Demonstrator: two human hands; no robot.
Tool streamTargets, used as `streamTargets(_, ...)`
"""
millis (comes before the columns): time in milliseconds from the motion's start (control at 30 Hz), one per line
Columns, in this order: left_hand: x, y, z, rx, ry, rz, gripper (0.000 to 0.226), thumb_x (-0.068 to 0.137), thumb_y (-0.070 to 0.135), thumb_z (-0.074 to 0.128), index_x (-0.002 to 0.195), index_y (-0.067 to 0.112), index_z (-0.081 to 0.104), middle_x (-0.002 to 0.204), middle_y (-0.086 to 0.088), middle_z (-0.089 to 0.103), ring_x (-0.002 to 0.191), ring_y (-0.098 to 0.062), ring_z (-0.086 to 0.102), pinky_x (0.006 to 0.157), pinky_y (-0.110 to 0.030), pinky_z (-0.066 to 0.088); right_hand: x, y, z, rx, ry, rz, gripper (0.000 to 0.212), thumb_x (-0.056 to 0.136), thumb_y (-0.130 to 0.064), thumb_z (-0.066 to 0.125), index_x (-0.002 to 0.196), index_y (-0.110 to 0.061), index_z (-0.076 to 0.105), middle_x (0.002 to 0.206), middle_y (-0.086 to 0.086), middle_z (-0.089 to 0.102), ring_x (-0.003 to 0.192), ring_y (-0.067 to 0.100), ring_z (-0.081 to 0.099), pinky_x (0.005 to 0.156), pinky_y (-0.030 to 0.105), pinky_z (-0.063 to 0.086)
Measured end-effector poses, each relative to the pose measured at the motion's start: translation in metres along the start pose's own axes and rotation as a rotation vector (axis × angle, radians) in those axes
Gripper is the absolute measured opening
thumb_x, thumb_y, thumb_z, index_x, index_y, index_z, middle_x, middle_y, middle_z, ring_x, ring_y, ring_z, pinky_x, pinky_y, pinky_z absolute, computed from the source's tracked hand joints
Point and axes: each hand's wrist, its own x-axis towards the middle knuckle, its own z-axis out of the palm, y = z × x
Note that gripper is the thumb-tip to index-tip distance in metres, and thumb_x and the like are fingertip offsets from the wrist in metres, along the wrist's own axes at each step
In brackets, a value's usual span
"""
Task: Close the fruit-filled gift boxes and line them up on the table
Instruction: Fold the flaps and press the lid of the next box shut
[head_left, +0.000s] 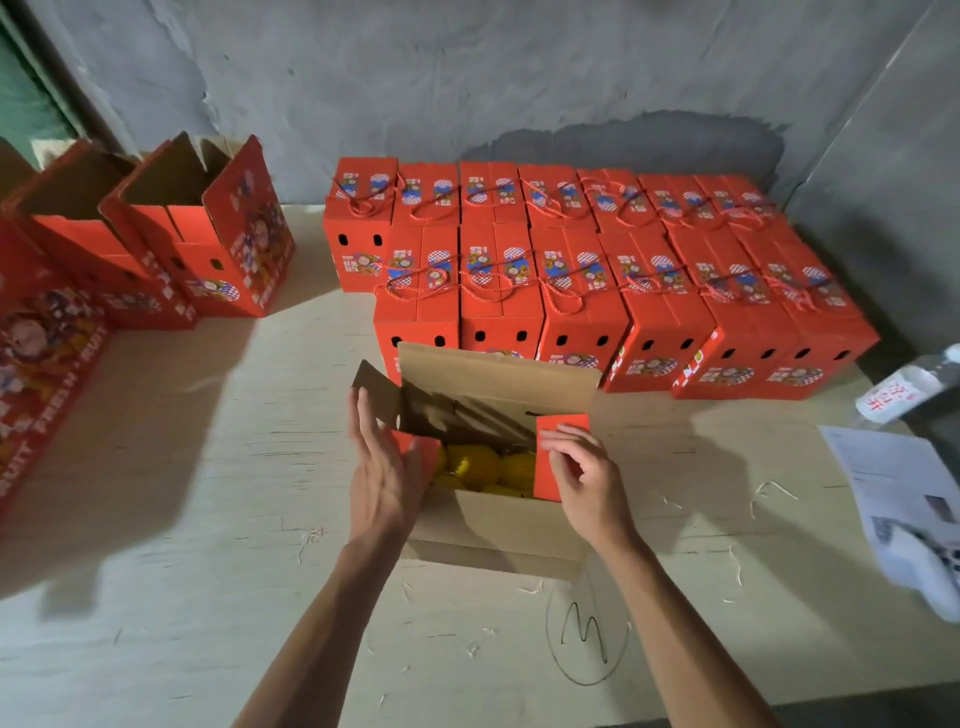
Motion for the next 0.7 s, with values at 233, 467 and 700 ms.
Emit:
streamTargets(233, -0.028, 0.021, 0.015, 0.179, 0.056, 0.15, 0.063, 0.102, 0.021, 0.041, 0.162, 0.014, 0.021, 0.167, -0.012, 0.025, 0.117, -0.04, 0.06, 0.073, -0.046, 0.06, 0.013, 0.011, -0.017, 0.029, 0.0, 0.015, 0.021, 0.093, 0.002, 0.069, 0.103, -0.012, 0.081, 0.114, -0.013, 0.07, 0.12, -0.001, 0.06, 0.105, 0.015, 0.043)
streamTargets(467, -0.016, 0.023, 0.007, 0.196, -0.01, 0.226, 0.035, 0.102, 0.023, 0.041, 0.11, 0.007, 0.071, 0.108, -0.011, 0.073, 0.096, -0.034, 0.068, 0.084, -0.042, 0.056, 0.007, 0.015, -0.017, 0.071, 0.037, -0.02, 0.018, 0.099, -0.006, 0.064, 0.111, -0.009, 0.077, 0.122, 0.0, 0.071, 0.124, 0.008, 0.061, 0.108, 0.022, 0.045)
streamTargets(700, 0.016, 0.027, 0.009, 0.176, -0.02, 0.069, 0.031, 0.079, 0.001, 0.042, 0.093, 0.003, 0.071, 0.095, -0.017, 0.065, 0.085, -0.038, 0.057, 0.075, -0.046, 0.048, 0.015, 0.003, -0.025, 0.212, 0.008, 0.193, 0.026, 0.104, -0.008, 0.055, 0.116, -0.017, 0.076, 0.12, -0.009, 0.073, 0.109, 0.003, 0.066, 0.097, 0.026, 0.053)
